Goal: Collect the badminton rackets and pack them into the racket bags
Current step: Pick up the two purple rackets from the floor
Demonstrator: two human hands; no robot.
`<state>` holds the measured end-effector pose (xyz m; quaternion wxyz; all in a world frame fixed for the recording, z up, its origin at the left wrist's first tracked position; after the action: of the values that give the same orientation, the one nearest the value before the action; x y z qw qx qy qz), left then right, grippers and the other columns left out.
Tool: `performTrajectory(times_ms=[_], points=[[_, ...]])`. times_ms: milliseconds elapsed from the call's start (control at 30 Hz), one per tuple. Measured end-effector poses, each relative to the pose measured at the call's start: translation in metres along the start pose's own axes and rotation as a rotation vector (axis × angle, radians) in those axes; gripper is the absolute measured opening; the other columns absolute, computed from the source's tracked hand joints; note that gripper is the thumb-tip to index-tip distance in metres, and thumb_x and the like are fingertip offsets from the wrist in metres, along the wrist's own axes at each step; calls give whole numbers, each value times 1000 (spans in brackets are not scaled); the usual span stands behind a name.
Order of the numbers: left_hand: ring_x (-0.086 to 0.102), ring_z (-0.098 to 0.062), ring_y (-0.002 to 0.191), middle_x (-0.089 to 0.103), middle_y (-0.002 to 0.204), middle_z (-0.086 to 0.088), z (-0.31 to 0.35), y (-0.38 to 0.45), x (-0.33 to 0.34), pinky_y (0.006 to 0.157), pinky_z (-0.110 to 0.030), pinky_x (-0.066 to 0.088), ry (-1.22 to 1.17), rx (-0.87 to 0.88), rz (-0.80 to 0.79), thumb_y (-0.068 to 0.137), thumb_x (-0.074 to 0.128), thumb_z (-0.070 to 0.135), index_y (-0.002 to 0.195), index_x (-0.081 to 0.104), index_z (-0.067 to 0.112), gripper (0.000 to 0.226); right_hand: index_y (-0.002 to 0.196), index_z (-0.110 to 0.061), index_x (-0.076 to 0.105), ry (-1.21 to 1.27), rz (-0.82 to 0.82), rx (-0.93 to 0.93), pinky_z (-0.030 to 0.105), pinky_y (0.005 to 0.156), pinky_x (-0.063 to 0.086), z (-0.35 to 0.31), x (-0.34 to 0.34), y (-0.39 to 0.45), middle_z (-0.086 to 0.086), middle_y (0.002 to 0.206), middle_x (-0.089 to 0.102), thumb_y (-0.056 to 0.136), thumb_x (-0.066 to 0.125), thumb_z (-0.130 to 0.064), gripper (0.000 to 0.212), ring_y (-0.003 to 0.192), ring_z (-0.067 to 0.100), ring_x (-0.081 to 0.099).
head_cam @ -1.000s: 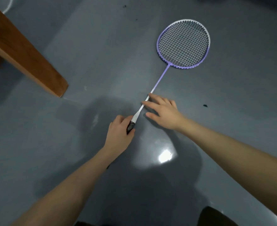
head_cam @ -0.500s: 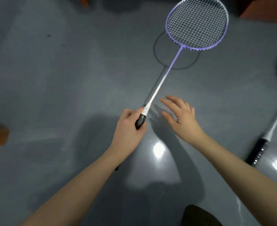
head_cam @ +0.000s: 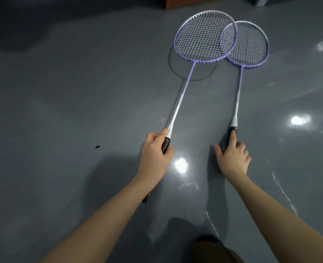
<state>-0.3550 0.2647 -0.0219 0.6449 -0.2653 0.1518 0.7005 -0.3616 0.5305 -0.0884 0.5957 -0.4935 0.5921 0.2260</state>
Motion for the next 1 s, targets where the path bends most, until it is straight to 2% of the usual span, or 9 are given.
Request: performTrajectory(times_ms=[67,133,233,300,367,533,667,800,1000], points=[[52,-19,82,54,91,-3,3,3,8,80,-33,46,40,24,-21,82,58,6,131,51,17,51,149,-18,12,27,-8,-14,47,98,31,1,5,-1,23,127,41,91,53,-41,74,113,42,42],[51,-21,83,55,87,-3,3,4,11,80,-41,46,77,11,-37,82,56,9,133,48,25,53,149,-20,12,67,-4,-18,47,93,35,4,7,-1,21,120,42,92,54,-35,72,103,42,48],[49,-19,80,51,86,-4,1,3,8,76,-33,45,68,-40,-44,85,54,10,135,45,29,55,148,-22,13,210,-55,27,46,84,41,8,9,-7,21,122,41,94,50,-28,66,93,44,53],[48,-15,80,53,90,-4,3,3,2,72,-22,37,64,-40,-40,86,53,11,136,43,29,54,149,-22,13,328,-60,22,41,76,41,3,1,-15,20,125,41,95,46,-24,62,96,42,52],[46,-12,74,51,89,-3,11,3,-7,66,-16,31,66,-30,-35,87,53,11,136,43,28,53,149,-22,15,429,-31,1,37,77,40,-4,-15,-24,18,125,43,97,43,-22,60,103,38,50],[45,-12,69,44,85,5,65,-23,-65,66,-19,34,103,7,33,86,55,9,134,47,27,52,146,-23,28,578,10,7,38,76,49,-25,-70,-67,14,107,57,94,47,-24,55,95,31,57],[46,-11,71,48,88,2,131,-53,-126,69,-17,34,82,29,63,83,59,6,130,52,23,51,140,-30,33,666,6,0,43,68,54,-47,-145,-126,13,99,58,92,46,-25,50,82,27,57],[50,-16,73,51,86,-1,222,-86,-192,73,-16,36,57,79,86,81,60,3,126,56,17,47,142,-29,29,753,43,13,39,72,52,-69,-245,-188,3,112,53,93,46,-24,52,84,20,56],[54,-19,76,52,90,0,373,-148,-313,80,-32,46,23,103,118,81,60,3,127,55,18,48,147,-30,21,797,90,-7,32,70,44,-106,-425,-298,0,108,47,96,44,-25,57,78,5,49]])
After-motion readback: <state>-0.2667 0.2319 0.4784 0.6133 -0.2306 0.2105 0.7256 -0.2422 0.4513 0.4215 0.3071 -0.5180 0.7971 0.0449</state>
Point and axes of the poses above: each hand's wrist, its own y-axis towards the middle knuckle, its own x-axis out of the palm, z = x × y, the point moved 10 cm from there along y, towards the middle knuckle
